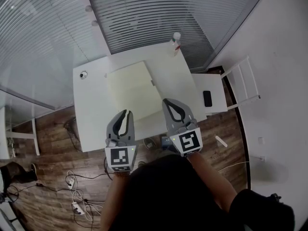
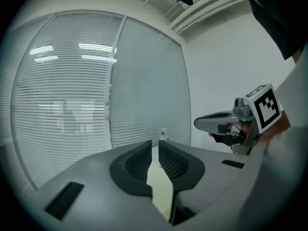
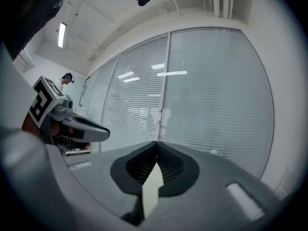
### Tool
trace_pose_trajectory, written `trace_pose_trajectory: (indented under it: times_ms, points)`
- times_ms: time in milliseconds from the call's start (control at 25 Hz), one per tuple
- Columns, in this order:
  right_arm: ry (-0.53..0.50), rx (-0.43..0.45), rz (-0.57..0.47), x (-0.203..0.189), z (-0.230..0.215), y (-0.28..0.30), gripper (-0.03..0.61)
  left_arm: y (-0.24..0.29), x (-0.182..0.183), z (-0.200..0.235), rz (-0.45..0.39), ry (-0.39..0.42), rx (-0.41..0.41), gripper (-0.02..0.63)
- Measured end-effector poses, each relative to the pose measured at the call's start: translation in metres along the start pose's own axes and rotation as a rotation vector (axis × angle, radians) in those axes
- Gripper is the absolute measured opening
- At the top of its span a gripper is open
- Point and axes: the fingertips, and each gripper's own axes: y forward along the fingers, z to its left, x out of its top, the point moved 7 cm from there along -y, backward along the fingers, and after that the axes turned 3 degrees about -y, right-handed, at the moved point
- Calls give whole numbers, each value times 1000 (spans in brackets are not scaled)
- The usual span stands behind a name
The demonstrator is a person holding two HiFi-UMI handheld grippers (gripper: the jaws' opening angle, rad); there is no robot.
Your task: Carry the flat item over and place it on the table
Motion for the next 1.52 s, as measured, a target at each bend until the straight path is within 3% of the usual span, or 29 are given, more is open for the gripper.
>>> trace_pose_trajectory:
  times_ms: [1120, 1520]
  points:
    - [48, -42, -16, -18, -17, -10, -3, 6, -12, -6, 20, 10, -7, 52]
    - [4, -28, -6, -15, -17, -6, -3, 10, -11, 0, 17, 23, -13, 52]
